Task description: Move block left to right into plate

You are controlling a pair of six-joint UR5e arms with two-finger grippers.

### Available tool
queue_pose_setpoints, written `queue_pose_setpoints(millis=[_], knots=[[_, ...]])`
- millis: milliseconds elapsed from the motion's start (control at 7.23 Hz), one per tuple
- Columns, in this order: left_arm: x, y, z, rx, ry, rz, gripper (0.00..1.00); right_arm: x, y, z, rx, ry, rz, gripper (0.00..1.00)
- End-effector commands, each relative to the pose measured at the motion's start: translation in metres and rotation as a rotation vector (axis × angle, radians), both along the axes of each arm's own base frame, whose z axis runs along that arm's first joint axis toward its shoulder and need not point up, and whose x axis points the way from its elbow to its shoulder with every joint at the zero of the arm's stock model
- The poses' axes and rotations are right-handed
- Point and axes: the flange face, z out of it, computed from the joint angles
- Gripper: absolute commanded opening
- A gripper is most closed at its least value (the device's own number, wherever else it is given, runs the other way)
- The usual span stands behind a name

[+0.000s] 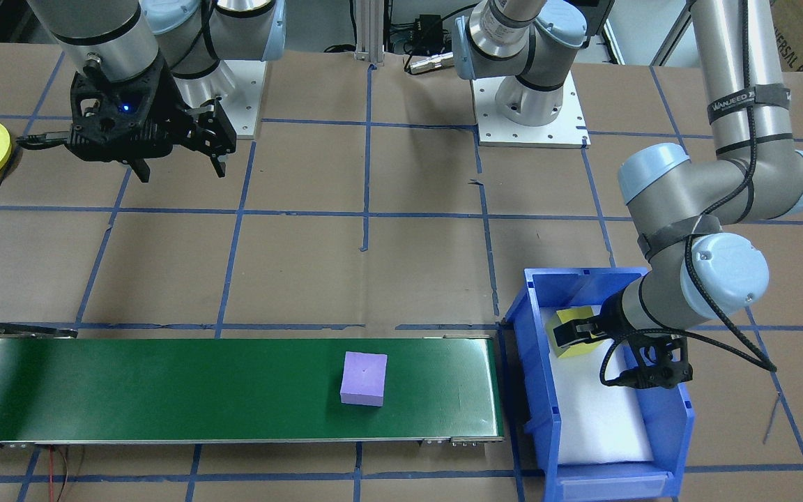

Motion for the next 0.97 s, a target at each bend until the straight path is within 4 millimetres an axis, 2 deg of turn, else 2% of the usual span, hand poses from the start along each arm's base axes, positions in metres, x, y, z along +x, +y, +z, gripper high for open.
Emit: queue_pose_setpoints(millis=[0,138,277,415,553,830], knots=[[0.003,-0.015,-0.043,-0.003,0.002,-0.004,0.98,0.0,0.0,0.0,0.0,0.0,-0.001,1.0],[0.003,-0.013,-0.045,0.006,0.003,-0.006,0.98,0.0,0.0,0.001,-0.001,0.0,-0.001,1.0],[0.002,-0.013,-0.046,0.015,0.006,-0.008,0.91,0.0,0.0,0.001,-0.001,0.0,-0.001,1.0],[0.002,-0.01,-0.045,0.038,0.012,-0.014,0.66,0.0,0.0,0.0,0.0,0.0,-0.001,1.0],[0.001,-0.005,-0.04,0.07,0.018,-0.014,0.59,0.0,0.0,0.001,-0.001,0.0,-0.001,1.0],[-0.001,0.006,-0.032,0.135,0.031,-0.017,0.57,0.0,0.0,0.0,0.002,0.0,0.002,1.0]])
